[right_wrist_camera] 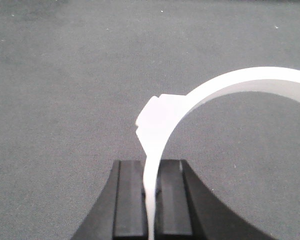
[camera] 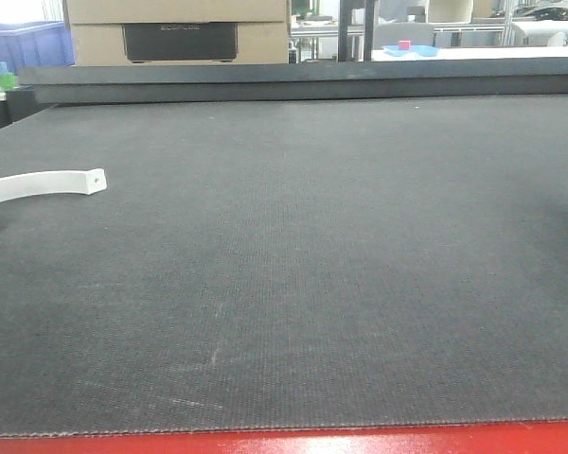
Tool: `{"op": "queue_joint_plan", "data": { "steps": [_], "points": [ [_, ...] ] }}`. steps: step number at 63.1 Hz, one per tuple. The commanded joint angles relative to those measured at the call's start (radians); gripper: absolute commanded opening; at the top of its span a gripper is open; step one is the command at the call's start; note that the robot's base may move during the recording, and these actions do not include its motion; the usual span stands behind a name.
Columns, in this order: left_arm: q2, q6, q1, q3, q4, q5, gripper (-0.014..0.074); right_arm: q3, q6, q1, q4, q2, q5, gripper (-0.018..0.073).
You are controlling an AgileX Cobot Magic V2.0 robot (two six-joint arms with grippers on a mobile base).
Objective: Grab PVC pipe and place in blue bin
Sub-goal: 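Lift both held white arcs up off the table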
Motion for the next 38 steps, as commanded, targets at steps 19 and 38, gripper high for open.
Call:
{"op": "queue_joint_plan", "data": {
  "steps": [19, 38],
  "points": [
    [-0.003, 0.000, -0.004, -0.004, -0.002, -0.016, -0.0111, -0.006, -0.007, -0.001, 0.000, -0.009, -0.034, -0.0168],
    [-0.162, 0.000, -0.004, -0.004, 0.024, -0.012, -0.0111, -0.006, -0.007, -0.001, 0.000, -0.069, -0.061, -0.0168]
  ]
}}
